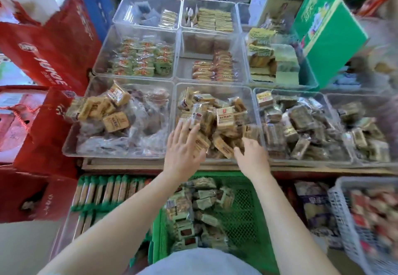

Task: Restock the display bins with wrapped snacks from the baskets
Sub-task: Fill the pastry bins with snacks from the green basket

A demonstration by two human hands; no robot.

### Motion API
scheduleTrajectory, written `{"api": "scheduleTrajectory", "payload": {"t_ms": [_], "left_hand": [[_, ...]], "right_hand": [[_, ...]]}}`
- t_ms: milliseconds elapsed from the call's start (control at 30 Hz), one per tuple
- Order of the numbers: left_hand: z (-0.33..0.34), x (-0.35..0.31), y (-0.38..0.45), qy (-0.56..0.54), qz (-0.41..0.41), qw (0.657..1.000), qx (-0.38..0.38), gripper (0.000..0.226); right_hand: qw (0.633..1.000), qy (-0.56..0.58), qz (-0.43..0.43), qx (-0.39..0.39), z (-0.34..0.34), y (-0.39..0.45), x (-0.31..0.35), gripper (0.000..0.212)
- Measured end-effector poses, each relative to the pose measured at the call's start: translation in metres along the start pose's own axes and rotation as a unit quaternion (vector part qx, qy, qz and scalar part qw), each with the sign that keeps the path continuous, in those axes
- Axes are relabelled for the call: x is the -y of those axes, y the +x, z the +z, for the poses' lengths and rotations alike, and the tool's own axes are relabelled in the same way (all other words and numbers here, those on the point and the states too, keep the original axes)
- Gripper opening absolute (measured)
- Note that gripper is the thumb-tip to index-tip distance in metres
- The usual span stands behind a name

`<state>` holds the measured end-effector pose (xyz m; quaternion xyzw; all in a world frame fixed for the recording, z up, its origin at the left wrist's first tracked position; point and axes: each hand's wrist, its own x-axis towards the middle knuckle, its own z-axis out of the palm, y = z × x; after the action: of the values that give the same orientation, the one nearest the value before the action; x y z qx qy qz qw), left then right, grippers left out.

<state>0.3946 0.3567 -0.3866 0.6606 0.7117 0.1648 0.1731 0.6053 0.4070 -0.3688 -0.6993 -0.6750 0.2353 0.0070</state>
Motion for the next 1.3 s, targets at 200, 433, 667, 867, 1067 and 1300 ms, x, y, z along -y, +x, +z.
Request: {"api": "scheduleTrajectory", "payload": {"t_ms": [200,433,667,867,1067,1300], "left_hand": [[0.02,-0.007,-0.008,0.097,0.016,0.985,0.143,0.065],[0.015,-0.007,-0.013,0.109,0.063,0.976,0.178,0.068],[0.005,-0.004,-0.005,0.065,0.099,0.977,0.18,0.059],[-0.019,0.031,-0.003,-0.056,0.069,0.992,-0.092,0.031],[-0.057,0.142,0.003,0.015,-0.159,0.97,-0.185,0.025],[-0.048,0.197,-0.012,0.062,-0.214,0.968,-0.112,0.048]], "right_hand": [[0.994,-0.096,-0.042,-0.017,0.012,-0.013,-0.011,0.043],[0.996,-0.03,-0.07,-0.045,0.001,0.032,-0.011,0.075],[0.991,-0.101,-0.089,-0.016,0.009,0.036,-0.013,0.078],[0.975,-0.053,-0.151,-0.156,-0.02,0.038,0.021,0.057],[0.921,-0.014,-0.376,-0.099,0.031,0.05,0.155,0.026],[0.901,-0.064,-0.429,0.02,0.109,0.061,0.28,0.03]]}}
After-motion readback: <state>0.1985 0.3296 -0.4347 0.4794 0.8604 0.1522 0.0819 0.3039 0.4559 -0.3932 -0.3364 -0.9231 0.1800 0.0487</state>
